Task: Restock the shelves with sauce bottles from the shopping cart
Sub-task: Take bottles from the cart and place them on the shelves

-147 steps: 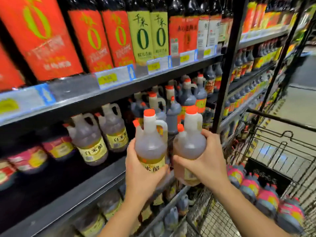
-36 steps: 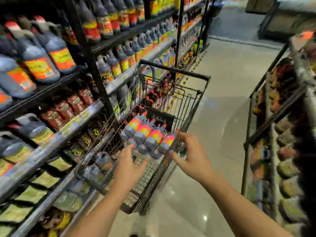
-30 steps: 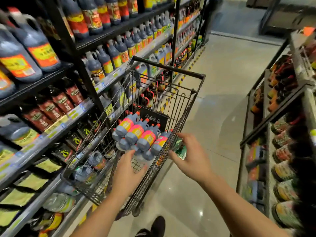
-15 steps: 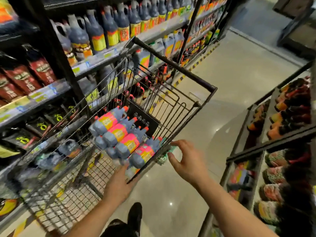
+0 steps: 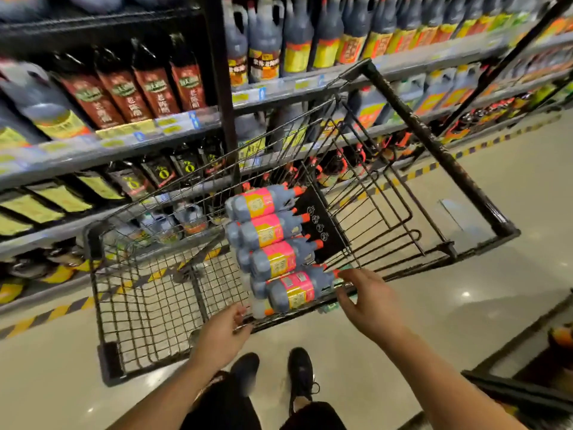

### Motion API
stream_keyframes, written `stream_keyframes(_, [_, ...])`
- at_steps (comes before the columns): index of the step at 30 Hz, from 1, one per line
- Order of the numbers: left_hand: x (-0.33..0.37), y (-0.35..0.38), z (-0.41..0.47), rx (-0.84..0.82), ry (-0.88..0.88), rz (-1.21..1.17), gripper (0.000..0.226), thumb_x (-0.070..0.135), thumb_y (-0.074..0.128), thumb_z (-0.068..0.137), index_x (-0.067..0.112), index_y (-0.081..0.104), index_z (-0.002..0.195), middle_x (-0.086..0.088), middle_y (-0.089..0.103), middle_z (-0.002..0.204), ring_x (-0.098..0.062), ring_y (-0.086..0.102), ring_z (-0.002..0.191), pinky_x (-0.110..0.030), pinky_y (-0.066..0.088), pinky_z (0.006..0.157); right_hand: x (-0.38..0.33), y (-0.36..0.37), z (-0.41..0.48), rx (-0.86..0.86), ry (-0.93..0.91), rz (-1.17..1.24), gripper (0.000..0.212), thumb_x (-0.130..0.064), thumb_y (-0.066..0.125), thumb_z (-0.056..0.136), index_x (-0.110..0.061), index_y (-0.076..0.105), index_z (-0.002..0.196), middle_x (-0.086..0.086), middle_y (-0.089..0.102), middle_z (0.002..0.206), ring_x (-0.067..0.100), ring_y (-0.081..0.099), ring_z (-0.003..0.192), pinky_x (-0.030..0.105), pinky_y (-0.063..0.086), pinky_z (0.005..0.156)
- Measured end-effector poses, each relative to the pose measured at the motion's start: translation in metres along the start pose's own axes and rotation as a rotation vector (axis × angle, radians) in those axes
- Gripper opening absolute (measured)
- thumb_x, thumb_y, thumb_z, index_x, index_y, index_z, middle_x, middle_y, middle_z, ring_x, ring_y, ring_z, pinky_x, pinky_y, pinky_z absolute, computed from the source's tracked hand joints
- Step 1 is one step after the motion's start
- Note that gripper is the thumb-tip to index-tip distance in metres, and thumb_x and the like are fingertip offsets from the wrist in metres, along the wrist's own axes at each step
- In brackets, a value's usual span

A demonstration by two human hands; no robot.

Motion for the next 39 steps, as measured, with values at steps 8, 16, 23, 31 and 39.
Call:
stream_keyframes(8, [-0.025,0.006,-0.025,0.216,-0.208,0.06,0.035,0.062,0.065,0.082,0.035,0.066,0.105,0.015,0.069,0.105,-0.008,0.065,0.096,-0.027,0.053,0.076,0.029,0.041,0.041,-0.22,-0.195,-0.218,0.049,-0.058,0.047,0.088,-0.031,0.053,0.127,-0.005,0.062,0.116,0.019,0.058,0.108,0.03,0.048,0.075])
stream_keyframes(16, [-0.065,-0.002,-0.05,0.294,-0.206,0.27,0.057,0.078,0.045,0.083,0.034,0.072,0.106,0.011,0.07,0.106,-0.013,0.063,0.091,-0.025,0.039,0.068,0.02,0.062,0.053,-0.203,-0.499,-0.345,0.079,-0.087,0.005,0.073,-0.034,0.056,0.1,-0.008,0.067,0.092,0.016,0.066,0.084,0.027,0.035,0.056])
stream_keyframes(23, [-0.068,0.005,-0.058,0.361,-0.201,0.134,0.033,0.057,0.064,0.086,0.03,0.073,0.103,0.015,0.061,0.091,-0.009,0.051,0.09,-0.025,0.037,0.07,0.017,0.067,0.045,-0.12,-0.528,-0.389,0.067,-0.093,0.004,0.074,-0.042,0.047,0.077,-0.015,0.041,0.059,0.007,0.043,0.052,0.018,0.015,0.045])
stream_keyframes(31, [-0.089,-0.007,-0.073,0.284,-0.232,0.065,0.039,0.062,0.06,0.086,0.031,0.073,0.105,0.014,0.067,0.104,-0.01,0.054,0.101,-0.026,0.046,0.087,0.0,0.076,0.028,-0.07,-0.518,-0.373,0.07,-0.095,-0.005,0.066,-0.042,0.041,0.068,-0.013,0.045,0.065,0.011,0.064,0.067,0.022,0.019,0.045])
stream_keyframes(39, [-0.135,-0.029,-0.098,0.302,-0.333,0.027,0.046,0.073,0.062,0.075,0.034,0.074,0.097,0.015,0.067,0.101,-0.009,0.058,0.099,-0.03,0.05,0.085,-0.041,0.099,-0.003,-0.117,-0.496,-0.392,0.063,-0.095,0.003,0.07,-0.041,0.033,0.059,-0.013,0.034,0.055,0.009,0.044,0.052,0.02,0.019,0.043])
Point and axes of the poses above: each hand's wrist, its own z-axis towards the middle knuckle, its own y-axis out of the palm, x = y × z, the point moved 4 cm from there along z, towards the middle knuckle
